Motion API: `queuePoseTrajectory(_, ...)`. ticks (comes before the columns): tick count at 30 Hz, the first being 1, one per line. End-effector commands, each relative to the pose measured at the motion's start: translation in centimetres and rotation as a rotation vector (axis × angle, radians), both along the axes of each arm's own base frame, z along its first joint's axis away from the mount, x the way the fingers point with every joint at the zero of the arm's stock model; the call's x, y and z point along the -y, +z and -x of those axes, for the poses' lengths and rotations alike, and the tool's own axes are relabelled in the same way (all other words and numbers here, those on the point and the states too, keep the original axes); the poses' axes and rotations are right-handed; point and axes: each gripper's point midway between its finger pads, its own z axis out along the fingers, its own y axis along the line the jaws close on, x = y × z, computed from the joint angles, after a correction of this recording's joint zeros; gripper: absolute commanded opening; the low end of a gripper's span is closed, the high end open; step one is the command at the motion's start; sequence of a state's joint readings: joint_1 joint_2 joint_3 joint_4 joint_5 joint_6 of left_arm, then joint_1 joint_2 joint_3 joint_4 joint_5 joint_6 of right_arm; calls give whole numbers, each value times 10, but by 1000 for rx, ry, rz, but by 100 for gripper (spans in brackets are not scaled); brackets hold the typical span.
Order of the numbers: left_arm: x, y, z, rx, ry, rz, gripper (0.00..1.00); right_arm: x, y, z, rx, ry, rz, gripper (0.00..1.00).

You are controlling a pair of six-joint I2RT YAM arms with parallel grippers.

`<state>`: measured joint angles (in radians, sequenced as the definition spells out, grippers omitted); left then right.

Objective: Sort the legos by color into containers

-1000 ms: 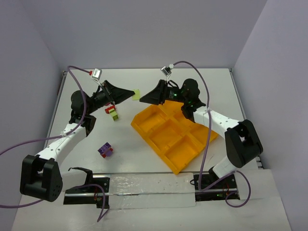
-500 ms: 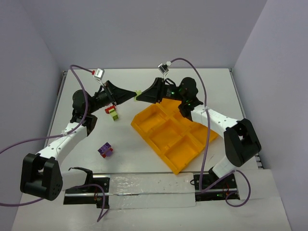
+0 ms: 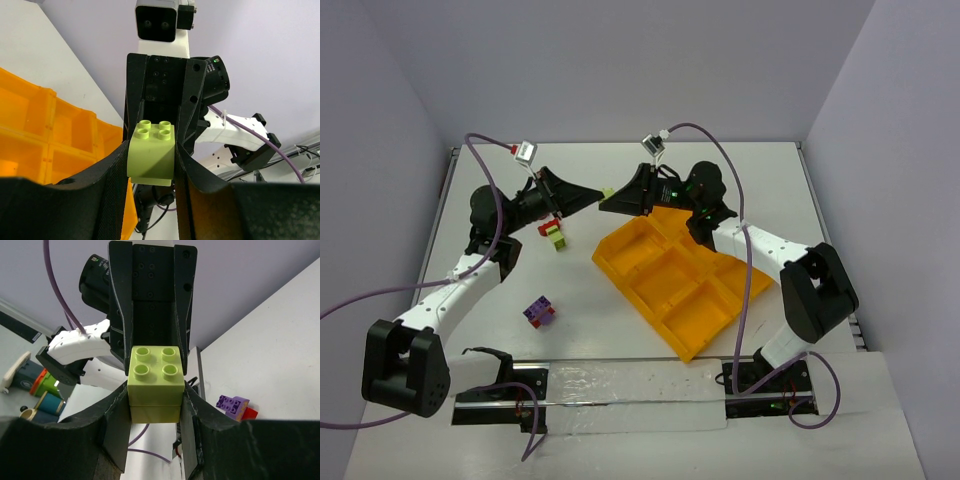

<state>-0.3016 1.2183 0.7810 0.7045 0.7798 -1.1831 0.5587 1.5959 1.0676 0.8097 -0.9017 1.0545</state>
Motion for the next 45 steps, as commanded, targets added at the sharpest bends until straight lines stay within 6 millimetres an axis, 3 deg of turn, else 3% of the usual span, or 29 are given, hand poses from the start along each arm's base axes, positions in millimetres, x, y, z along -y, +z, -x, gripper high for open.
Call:
queuePoseTrajectory(1,-4,26,-6,81,53,-32,0,-1,-1,5,47,4,-2,0)
queuePoseTrajectory(10,-11,34,-21,72,103,-39,0,11,-54,14,-12,-39,161,0)
queuePoseTrajectory(15,-11,29,-27,51,118,-45,0,18,-68,17,11,-57,239,0)
queuePoseTrajectory(19,-14,22,-34,37,160,-92,0,30,-87,14,9,-124,358,0)
queuePoseTrajectory(23,-19,9,-42,7,210,-158,0,54,-123,14,-34,-197,543,0)
queuePoseTrajectory(27,-20,-17,-50,-50,229,-227,0,82,-136,7,-42,-326,616,0)
queuePoseTrajectory(30,-6,-45,-47,-91,224,-286,0,126,-142,-12,-87,-553,648,0)
queuePoseTrajectory(35,26,-85,-47,-132,227,-404,0,193,-117,-34,-78,-854,609,0)
queuePoseTrajectory(40,47,-131,-58,-219,252,-496,0,221,-99,-31,-57,-970,559,0)
queuePoseTrajectory(45,62,-166,-60,-278,232,-546,3,224,-96,-29,-53,-974,554,0)
